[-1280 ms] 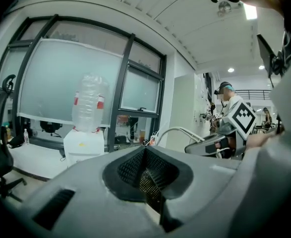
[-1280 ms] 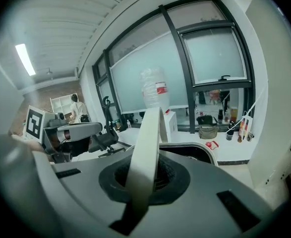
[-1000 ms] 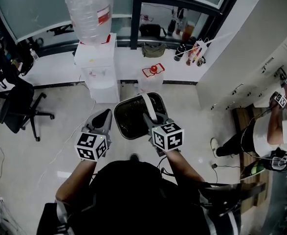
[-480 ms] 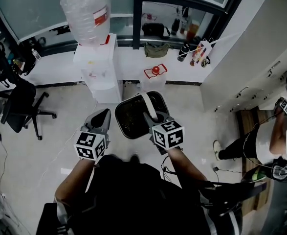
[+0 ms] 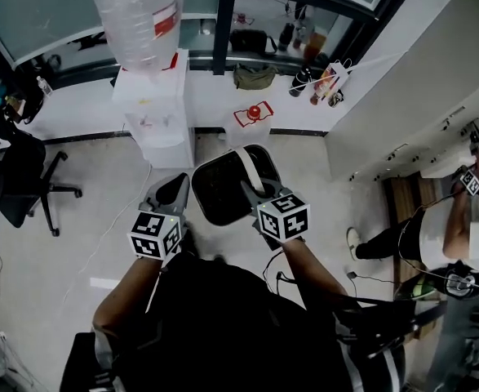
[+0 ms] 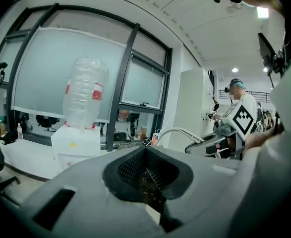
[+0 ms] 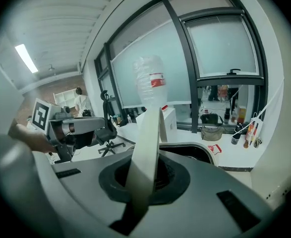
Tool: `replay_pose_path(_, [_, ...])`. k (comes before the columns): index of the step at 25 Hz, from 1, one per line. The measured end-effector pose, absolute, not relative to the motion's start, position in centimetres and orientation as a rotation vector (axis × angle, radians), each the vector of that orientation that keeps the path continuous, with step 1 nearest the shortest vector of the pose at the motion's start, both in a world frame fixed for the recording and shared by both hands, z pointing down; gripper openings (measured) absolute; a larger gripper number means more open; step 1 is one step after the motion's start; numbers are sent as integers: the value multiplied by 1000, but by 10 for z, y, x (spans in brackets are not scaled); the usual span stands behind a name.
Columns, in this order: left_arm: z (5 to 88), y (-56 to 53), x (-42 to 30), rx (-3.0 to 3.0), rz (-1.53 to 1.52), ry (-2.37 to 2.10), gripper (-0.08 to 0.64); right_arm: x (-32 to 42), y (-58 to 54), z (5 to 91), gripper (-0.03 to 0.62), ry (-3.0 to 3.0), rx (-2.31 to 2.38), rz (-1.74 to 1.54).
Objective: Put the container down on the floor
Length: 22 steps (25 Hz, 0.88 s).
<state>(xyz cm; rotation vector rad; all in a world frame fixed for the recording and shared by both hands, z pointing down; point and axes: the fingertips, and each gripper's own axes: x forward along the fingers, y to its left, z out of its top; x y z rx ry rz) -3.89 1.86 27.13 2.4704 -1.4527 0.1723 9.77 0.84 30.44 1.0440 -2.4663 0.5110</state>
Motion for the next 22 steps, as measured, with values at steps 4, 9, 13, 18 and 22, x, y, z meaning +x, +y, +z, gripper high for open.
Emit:
replay_pose_path(4, [270,-9,-54,2477,158,-1424,6,88,-16,305,8,-2430,1078,536])
replay_pose_path(9, [279,-47,-76,2446,164,-1426,6,74,-48,312,8,-2390,1101,534])
replay_pose_path(13, [282,-77,-85,2454,146,-1406,6,62,-75,318,8,-2375,1113,528])
replay_pose_path(18, [290,-106,-95,2477,157,-1359,6,47,-103,329,8,-2360,1128,541])
replay_pose_path(22, [300,-126,-101,2475,158,-1322,6,41,-123,337,8,-2344,1140,548])
